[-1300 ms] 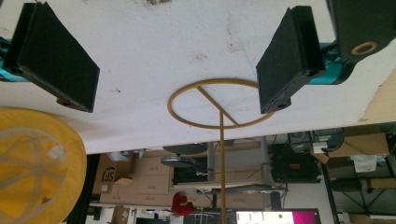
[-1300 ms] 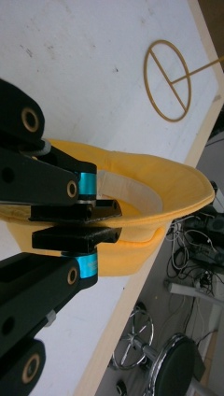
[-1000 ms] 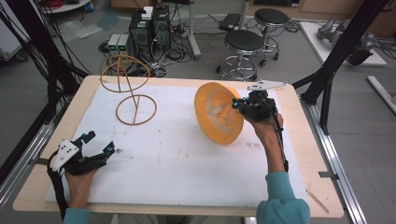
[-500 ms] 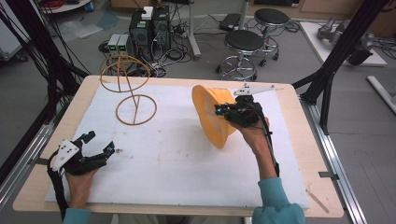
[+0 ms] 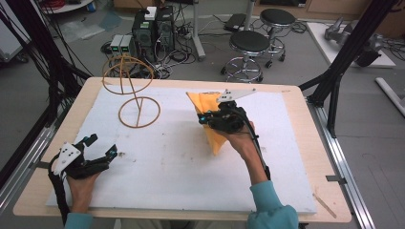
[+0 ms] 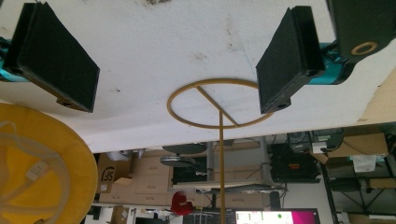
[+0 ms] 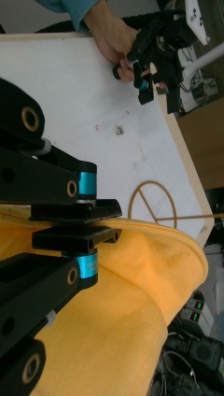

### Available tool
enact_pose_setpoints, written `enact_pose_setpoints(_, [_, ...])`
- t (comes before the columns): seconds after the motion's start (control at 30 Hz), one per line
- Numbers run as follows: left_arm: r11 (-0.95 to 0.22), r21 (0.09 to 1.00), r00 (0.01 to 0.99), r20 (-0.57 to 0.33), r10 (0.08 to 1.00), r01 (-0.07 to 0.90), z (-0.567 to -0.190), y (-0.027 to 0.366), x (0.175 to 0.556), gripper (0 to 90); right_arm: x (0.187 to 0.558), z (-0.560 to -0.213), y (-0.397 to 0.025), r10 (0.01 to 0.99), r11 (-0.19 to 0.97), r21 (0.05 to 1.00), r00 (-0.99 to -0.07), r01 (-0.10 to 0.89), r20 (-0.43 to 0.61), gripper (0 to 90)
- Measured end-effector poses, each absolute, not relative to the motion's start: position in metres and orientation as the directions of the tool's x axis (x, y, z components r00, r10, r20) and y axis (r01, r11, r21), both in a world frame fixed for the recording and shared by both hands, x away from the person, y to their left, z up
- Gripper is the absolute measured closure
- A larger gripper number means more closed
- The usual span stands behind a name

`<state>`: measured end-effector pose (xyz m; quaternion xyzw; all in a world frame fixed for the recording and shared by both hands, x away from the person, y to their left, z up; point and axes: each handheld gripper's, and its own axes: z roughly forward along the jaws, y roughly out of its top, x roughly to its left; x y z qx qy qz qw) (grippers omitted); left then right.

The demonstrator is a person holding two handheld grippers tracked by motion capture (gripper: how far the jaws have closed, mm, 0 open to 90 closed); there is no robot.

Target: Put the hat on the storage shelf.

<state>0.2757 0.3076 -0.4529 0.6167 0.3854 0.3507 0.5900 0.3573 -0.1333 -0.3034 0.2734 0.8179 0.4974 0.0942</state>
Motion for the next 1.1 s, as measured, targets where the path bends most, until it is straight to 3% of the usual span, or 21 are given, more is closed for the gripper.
enact_pose_setpoints(0.57, [-0.005, 0.998, 0.453, -0.022, 0.891, 0.059, -0.453, 0.307, 0.275, 13.4, 0.361, -0.320, -0.090, 0.441, 0.409, 0.844, -0.885, 0.345, 0.148, 82.9])
enact_pose_setpoints(1.1, [0.001, 0.998, 0.453, -0.027, 0.891, 0.057, -0.453, 0.307, 0.275, 13.4, 0.362, -0.322, -0.082, 0.397, 0.393, 0.859, -0.903, 0.329, 0.164, 22.9])
